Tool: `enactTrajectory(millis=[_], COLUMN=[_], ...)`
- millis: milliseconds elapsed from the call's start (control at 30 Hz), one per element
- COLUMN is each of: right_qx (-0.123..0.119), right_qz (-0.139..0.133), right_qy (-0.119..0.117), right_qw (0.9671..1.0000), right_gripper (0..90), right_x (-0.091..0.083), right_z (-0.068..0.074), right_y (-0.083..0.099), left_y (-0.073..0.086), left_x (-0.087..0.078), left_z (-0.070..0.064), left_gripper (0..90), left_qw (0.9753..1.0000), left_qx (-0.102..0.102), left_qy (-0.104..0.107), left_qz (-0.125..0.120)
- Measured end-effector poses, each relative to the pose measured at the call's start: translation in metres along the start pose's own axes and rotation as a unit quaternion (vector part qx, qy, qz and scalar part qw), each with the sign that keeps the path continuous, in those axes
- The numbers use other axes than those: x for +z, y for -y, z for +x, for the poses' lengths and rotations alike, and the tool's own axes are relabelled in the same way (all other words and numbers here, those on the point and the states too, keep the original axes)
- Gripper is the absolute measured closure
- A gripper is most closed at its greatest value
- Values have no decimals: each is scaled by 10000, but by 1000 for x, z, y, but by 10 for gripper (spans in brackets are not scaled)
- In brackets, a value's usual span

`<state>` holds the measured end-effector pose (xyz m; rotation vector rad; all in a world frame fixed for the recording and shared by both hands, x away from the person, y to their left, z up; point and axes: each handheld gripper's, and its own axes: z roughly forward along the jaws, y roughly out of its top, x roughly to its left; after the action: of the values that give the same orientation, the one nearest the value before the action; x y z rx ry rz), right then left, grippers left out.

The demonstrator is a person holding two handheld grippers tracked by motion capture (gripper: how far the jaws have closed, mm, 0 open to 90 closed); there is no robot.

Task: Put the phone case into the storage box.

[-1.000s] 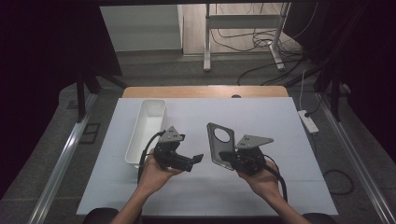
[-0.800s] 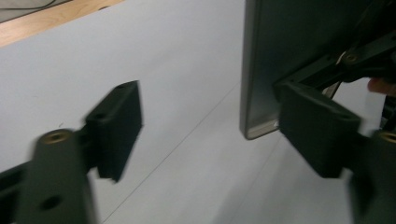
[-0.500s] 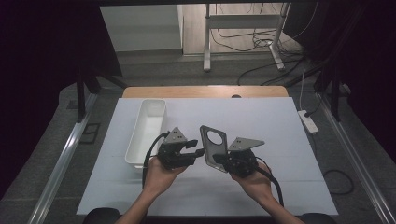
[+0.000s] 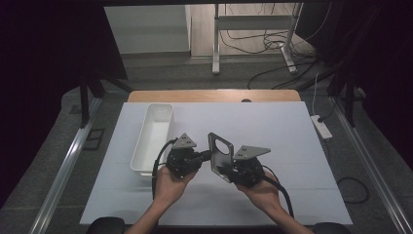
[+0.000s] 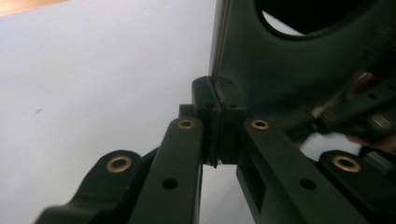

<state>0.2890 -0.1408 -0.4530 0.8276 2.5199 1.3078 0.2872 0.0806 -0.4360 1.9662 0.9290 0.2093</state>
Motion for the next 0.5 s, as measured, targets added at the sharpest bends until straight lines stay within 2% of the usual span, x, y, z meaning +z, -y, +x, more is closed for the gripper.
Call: enactTrajectory(millis=[67,167,267,500], right_qx=[32,111,217,132], right_qz=[2,-2,-33,-66], right_qy=[67,-31,-194,-275], right_qw=[10000,9999,9996,9995], right_gripper=[598,509,427,357], right_x=[3,4,3,1], right_z=[2,2,1,2], right_y=[-1,-1,-2,-3], left_y=[0,0,1,2], left_x=[2,4,5,5], left_z=[-2,-4,-3,3], left_gripper=[889,889,889,889], left_qw=[9999,9996,9994,9990], left_qx=[0,1,-47,-120], left_qy=[-113,-275,-335,-416], left_qz=[31,90,122,145])
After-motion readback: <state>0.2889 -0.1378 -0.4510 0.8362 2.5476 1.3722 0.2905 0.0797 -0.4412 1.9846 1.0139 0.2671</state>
